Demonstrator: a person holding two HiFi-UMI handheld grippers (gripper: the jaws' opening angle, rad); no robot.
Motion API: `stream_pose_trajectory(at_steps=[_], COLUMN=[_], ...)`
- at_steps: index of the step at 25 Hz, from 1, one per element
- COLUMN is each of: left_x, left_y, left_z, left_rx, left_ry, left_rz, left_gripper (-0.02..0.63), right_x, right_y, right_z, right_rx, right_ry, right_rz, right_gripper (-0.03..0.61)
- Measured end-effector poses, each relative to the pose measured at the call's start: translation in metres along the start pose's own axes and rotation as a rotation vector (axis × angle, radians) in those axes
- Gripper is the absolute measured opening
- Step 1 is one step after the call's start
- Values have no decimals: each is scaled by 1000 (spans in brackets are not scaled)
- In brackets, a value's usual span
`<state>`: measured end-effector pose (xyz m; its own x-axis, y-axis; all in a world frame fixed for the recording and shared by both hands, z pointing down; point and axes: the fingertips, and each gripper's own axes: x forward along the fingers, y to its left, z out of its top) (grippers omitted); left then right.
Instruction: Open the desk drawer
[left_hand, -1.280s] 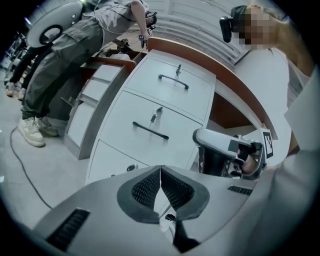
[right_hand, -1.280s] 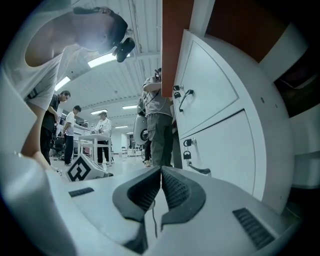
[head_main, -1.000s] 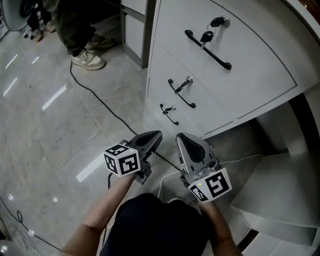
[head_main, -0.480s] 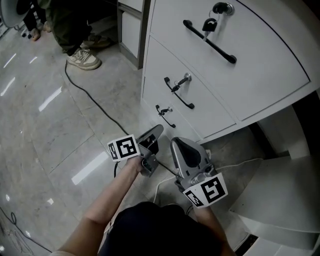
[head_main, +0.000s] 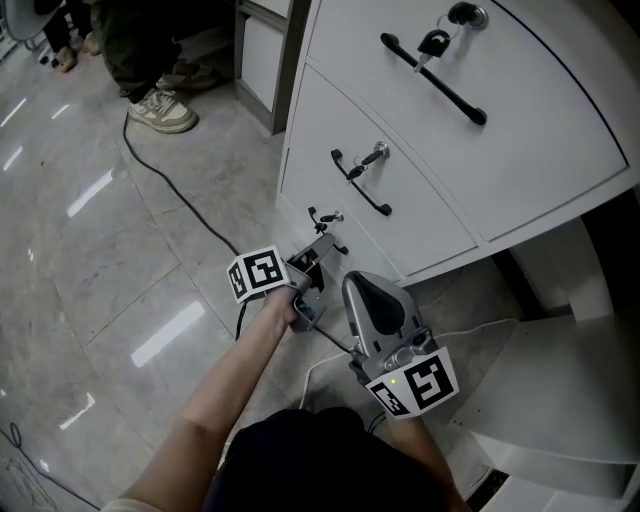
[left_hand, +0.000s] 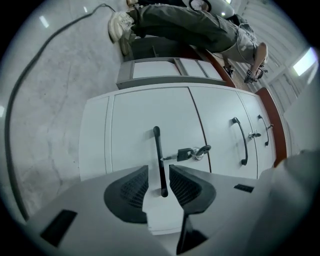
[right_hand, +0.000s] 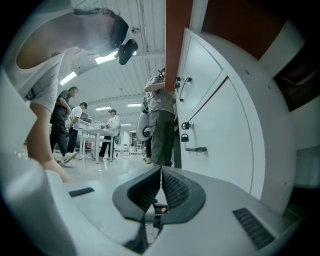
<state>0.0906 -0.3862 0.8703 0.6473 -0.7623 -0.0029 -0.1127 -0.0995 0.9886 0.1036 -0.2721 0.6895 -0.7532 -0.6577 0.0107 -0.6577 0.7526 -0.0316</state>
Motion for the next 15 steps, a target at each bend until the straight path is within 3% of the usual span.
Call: stream_pose_trajectory(at_steps=[6,10,15], left_x=[9,11,11], left_y=[7,4,-1], left_z=[5,5,5], left_rx=[-76,-111,-94], left_ry=[-35,-55,-51], left_rz=[-23,-67,-82], left_gripper=[112,66,28], right_x=[-6,-9,-4], right_y=[-2,-5,-1], right_z=[-1,-3,-1], right_rx=[10,32,32], right_ry=[-2,-6,-14], right_rz=[-17,-29,-22], right_gripper=[18,20,20])
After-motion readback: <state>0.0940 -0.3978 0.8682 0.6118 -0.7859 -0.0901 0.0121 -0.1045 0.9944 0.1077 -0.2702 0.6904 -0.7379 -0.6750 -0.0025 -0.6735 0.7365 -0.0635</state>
